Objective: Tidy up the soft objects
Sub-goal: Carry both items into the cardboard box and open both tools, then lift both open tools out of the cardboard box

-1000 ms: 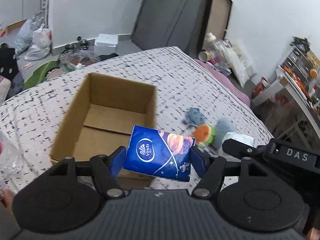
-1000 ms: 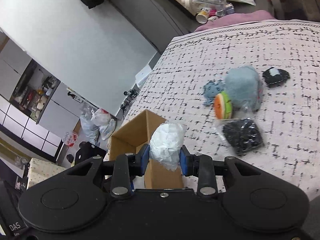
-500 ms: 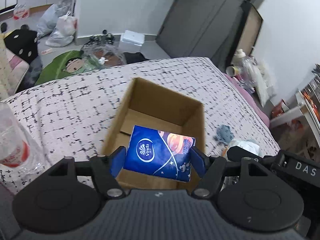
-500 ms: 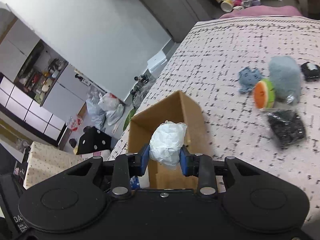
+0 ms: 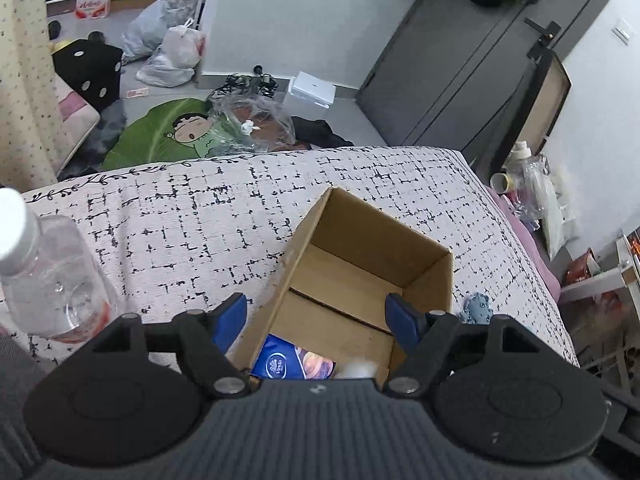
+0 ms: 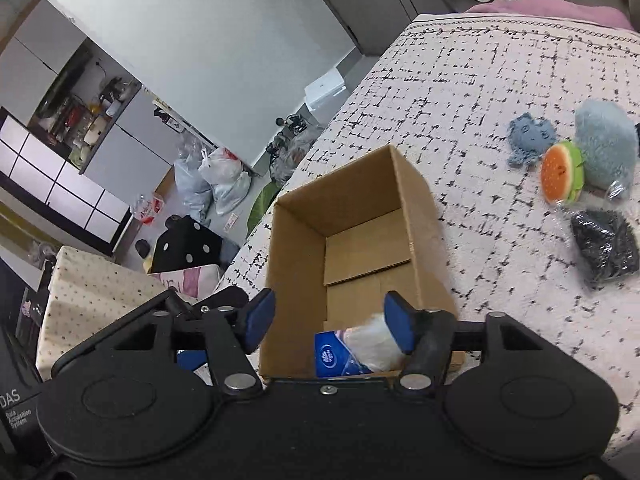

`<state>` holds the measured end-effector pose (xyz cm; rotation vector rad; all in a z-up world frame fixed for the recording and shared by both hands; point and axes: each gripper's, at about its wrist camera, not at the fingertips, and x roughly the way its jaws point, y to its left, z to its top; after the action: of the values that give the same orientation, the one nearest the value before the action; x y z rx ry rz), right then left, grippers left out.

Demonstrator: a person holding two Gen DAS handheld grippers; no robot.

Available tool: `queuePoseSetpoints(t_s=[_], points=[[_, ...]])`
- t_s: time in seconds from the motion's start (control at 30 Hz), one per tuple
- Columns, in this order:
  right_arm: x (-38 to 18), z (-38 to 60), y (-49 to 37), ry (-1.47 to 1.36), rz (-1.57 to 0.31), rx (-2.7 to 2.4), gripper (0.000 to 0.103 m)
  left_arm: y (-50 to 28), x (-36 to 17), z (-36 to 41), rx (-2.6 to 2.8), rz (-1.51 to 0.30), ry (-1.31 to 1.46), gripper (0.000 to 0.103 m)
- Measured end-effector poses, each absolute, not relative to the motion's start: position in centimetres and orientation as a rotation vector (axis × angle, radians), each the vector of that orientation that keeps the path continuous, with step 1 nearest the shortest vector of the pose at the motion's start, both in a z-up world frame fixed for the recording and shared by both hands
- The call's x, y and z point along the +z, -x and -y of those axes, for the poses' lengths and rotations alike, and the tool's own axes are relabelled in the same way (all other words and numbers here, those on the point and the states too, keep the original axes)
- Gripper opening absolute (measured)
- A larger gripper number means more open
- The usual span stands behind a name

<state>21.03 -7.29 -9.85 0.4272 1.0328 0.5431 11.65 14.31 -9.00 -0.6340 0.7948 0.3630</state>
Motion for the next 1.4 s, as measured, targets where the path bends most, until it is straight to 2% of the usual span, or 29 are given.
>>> queuePoseSetpoints(t_s=[0.17,0.47,0.6,1.4], points=[[-8.9,10.0,-20.9,-0.419,-1.007,0.497,0.075,-11.9,-8.3,-13.1,0.357,-0.815,0.603,0.079],[-8.4,16.1,-20.8,-0.447,-0.996,0.415,0.082,-12.6,-7.2,-9.5,0.321,-0.845,0.511,0.079],[-8.1,18.3,-20.7,-0.437,-0.99,0.372,0.092,-12.9,-6.7,-7.9,0.306,-0.854,0.482,0.079],[-10.6,28.2,-20.9,-0.574,-0.959,0.284,0.098,-15.2,-5.2,1.6,0.244,-0.875,0.302,0.079]])
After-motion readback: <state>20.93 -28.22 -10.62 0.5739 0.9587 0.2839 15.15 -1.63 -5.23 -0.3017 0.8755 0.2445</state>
